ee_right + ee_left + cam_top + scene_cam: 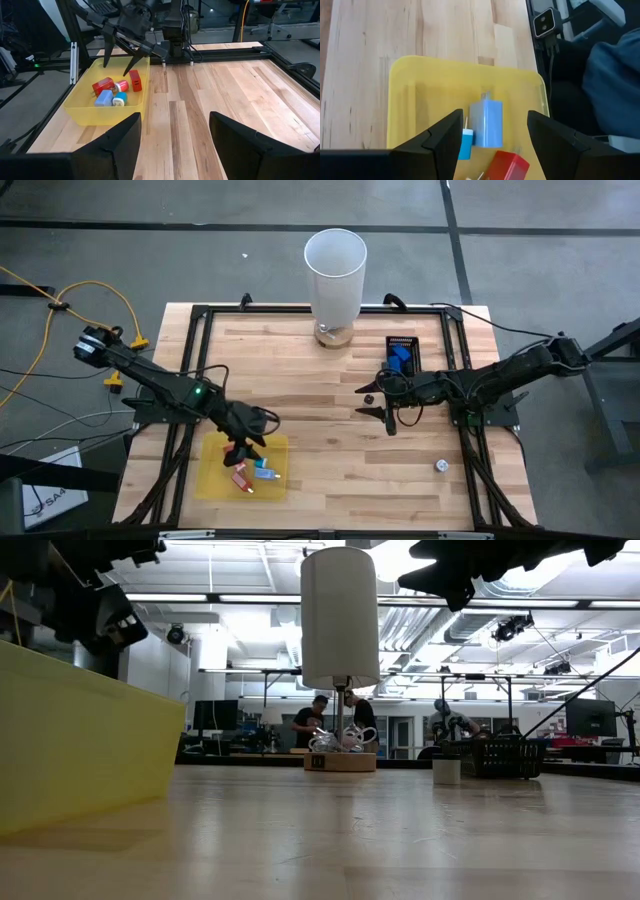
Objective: Pick & Place Office items
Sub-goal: Put the violet charger adapter into the yellow bin
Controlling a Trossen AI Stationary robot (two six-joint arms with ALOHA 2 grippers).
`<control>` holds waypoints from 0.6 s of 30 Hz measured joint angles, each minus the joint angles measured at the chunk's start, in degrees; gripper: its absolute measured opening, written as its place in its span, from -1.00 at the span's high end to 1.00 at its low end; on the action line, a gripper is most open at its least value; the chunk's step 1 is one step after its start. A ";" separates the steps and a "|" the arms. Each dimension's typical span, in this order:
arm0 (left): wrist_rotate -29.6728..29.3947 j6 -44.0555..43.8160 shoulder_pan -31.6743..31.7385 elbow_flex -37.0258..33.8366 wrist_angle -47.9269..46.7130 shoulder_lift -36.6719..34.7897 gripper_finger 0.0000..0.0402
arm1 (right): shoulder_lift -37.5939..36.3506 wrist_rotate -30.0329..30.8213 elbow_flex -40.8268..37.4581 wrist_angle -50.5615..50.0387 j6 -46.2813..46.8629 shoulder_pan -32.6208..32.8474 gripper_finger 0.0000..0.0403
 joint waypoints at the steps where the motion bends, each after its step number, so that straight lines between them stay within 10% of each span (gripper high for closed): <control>1: 0.10 0.22 0.21 0.00 0.18 0.00 -0.07 | -0.01 0.00 0.00 0.00 0.00 0.00 -0.10; 18: -12.14 15.00 8.00 0.07 15.39 0.00 -0.07 | -0.01 -0.01 0.00 0.00 0.00 0.01 -0.10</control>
